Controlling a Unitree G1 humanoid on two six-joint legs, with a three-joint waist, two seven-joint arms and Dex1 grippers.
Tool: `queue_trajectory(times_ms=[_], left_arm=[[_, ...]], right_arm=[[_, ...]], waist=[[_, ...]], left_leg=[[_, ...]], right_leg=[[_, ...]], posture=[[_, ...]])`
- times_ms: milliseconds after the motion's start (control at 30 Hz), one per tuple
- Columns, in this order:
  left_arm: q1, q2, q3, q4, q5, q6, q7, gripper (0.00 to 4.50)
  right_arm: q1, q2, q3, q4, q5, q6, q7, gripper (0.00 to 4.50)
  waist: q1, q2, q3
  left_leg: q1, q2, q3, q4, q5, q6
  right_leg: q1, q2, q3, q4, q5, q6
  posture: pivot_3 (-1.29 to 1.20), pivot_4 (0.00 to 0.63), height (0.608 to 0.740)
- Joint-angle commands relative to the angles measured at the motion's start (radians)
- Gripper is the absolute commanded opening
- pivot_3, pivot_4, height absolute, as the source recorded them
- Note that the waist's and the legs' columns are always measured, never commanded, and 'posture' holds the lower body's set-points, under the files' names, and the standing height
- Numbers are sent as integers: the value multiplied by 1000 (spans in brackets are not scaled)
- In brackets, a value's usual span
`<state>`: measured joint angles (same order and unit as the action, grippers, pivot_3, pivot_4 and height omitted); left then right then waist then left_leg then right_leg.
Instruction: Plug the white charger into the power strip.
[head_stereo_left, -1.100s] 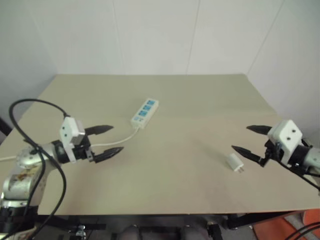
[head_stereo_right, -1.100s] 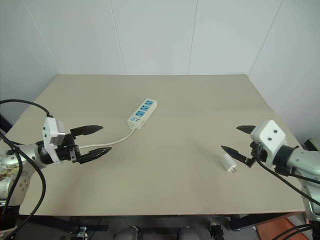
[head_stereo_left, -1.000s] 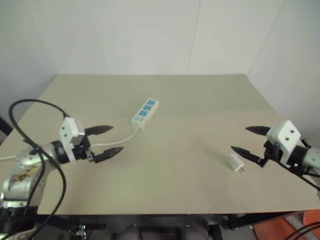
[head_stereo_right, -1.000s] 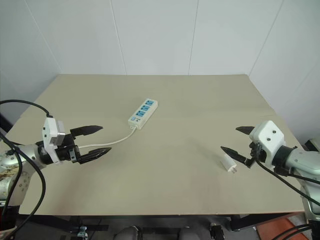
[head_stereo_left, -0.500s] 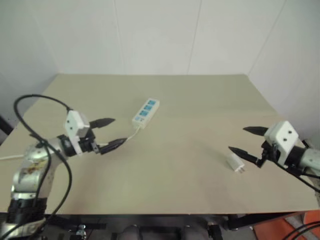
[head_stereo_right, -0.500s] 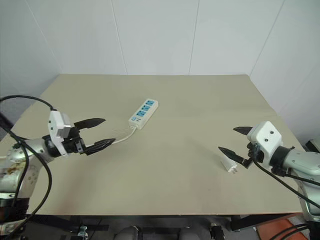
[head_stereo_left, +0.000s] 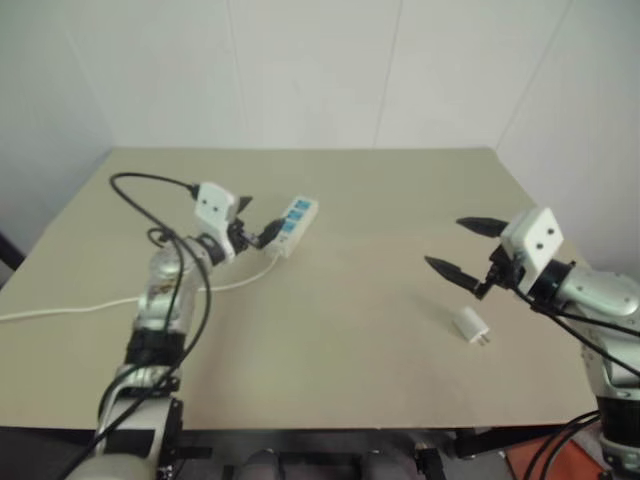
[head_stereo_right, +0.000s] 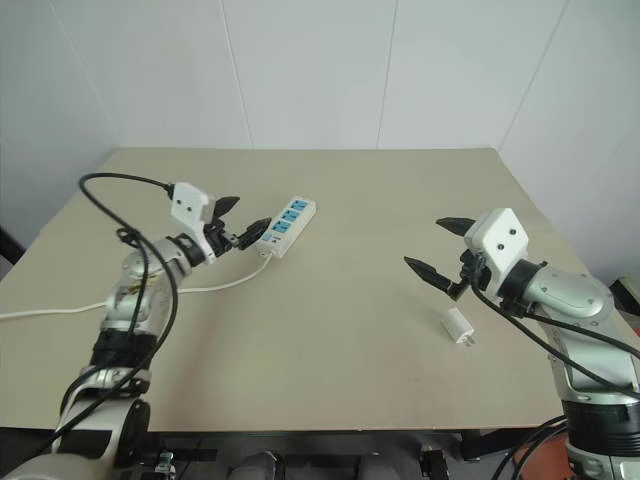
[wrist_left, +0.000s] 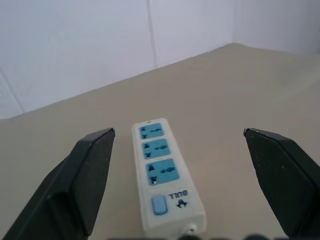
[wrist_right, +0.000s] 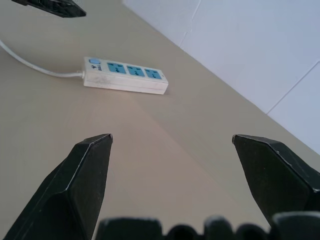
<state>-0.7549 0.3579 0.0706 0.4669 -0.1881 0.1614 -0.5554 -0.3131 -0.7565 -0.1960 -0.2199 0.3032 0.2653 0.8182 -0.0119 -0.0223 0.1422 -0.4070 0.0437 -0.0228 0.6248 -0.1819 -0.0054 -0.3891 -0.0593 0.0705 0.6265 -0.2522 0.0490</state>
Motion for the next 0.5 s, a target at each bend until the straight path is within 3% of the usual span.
queue_trajectory(times_ms=[33,233,500], left_arm=[[-88,-50,-4,155,53,-66,108,4487],[-213,-117,-7,437,116,-176,228,4487],[-292,-161,-4,652,149,-266,303,4487]], right_arm=[[-23,6,10,-5,-8,-25,-11,4500],[-18,-1,8,-9,-7,-31,-1,4500],[-1,-7,-3,-31,-4,-32,5,4500]], waist=[[1,0,0],[1,-1,1],[0,-2,1]], left_leg=[[0,0,0,0,0,0],[-1,-1,0,0,0,0],[-1,-1,0,0,0,0]], right_leg=[[0,0,0,0,0,0],[0,0,0,0,0,1],[0,0,0,0,-1,3]], posture=[[0,150,740],[0,150,740],[0,150,740]])
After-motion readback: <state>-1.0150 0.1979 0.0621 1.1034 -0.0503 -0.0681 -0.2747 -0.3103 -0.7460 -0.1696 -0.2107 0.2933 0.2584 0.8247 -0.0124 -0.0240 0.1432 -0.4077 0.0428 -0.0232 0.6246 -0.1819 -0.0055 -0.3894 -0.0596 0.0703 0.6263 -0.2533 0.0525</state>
